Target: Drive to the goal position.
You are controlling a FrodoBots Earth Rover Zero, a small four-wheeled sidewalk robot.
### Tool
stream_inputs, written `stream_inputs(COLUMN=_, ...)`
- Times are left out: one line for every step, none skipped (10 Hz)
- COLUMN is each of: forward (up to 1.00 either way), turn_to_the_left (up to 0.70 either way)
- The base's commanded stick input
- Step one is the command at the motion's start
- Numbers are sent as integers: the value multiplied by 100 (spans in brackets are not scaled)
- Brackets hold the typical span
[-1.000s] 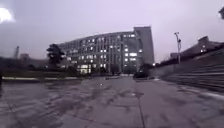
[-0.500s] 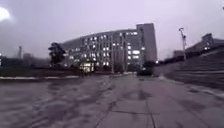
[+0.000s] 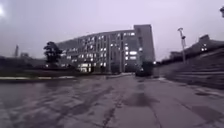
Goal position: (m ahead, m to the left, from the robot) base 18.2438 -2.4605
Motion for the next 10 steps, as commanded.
stream_inputs(forward=100, turn_to_the_left=0)
stream_inputs(forward=100, turn_to_the_left=0)
stream_inputs(forward=100, turn_to_the_left=0)
stream_inputs(forward=100, turn_to_the_left=0)
stream_inputs(forward=100, turn_to_the_left=0)
stream_inputs(forward=100, turn_to_the_left=0)
stream_inputs(forward=100, turn_to_the_left=0)
stream_inputs(forward=100, turn_to_the_left=0)
stream_inputs(forward=100, turn_to_the_left=0)
stream_inputs(forward=100, turn_to_the_left=0)
